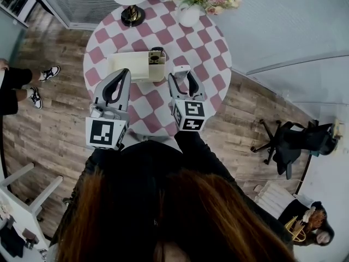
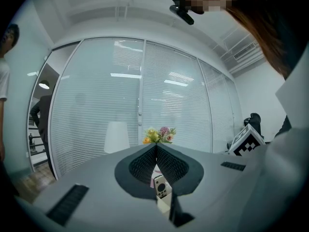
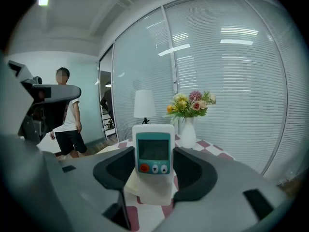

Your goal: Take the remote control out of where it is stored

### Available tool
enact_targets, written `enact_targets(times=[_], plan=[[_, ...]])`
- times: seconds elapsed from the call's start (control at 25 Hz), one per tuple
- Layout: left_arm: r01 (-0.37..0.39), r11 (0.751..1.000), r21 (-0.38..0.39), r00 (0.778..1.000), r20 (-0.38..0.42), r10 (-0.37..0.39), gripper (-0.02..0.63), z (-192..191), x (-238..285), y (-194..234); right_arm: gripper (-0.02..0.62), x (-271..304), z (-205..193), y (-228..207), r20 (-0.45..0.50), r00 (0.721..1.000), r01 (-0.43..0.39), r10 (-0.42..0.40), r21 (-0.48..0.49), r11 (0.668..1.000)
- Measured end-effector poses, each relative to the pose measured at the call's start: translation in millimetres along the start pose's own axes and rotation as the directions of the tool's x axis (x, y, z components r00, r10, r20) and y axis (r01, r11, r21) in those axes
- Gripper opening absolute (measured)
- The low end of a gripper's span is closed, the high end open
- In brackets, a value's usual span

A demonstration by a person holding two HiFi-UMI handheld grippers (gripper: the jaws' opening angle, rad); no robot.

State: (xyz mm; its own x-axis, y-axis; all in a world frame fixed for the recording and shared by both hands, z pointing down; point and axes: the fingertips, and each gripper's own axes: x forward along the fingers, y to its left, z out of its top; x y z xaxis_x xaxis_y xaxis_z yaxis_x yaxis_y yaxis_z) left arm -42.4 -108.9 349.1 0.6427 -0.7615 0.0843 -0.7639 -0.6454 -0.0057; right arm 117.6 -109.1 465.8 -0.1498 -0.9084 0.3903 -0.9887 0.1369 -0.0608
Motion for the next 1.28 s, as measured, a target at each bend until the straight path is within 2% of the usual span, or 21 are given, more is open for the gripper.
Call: enact_targets(times=[0.4,0.6,0.84,1.28], plan=[[0.013,1.000,-0.001,1.000,-0.003,-0.013,0.009,-1,7,-6,0.246,-14,-21,-11,-0.055,0.998,-0.003,0.002,-0.008,1.000],[0.015,1.000,-0.001,1.000,-0.002,-0.015,0.009,-1,6,-7,0.246,-12,-51,-10,-0.119,0.993,-0.021,0.015,-0.048,0.999],[0.010,1.000,0.004,1.000,-0.005,-0.010,0.009,-1,3,-7,0.247,-11,-94,-13,-0.224,0.974,-0.036,0.020,-0.067,0.997],[-0.032,0.999,0.007,0.999,-0.013,0.032,0.009,-3,-4,2,0.247,0,-132,-16,-0.357,0.933,-0.074,0.052,-0.049,0.996]])
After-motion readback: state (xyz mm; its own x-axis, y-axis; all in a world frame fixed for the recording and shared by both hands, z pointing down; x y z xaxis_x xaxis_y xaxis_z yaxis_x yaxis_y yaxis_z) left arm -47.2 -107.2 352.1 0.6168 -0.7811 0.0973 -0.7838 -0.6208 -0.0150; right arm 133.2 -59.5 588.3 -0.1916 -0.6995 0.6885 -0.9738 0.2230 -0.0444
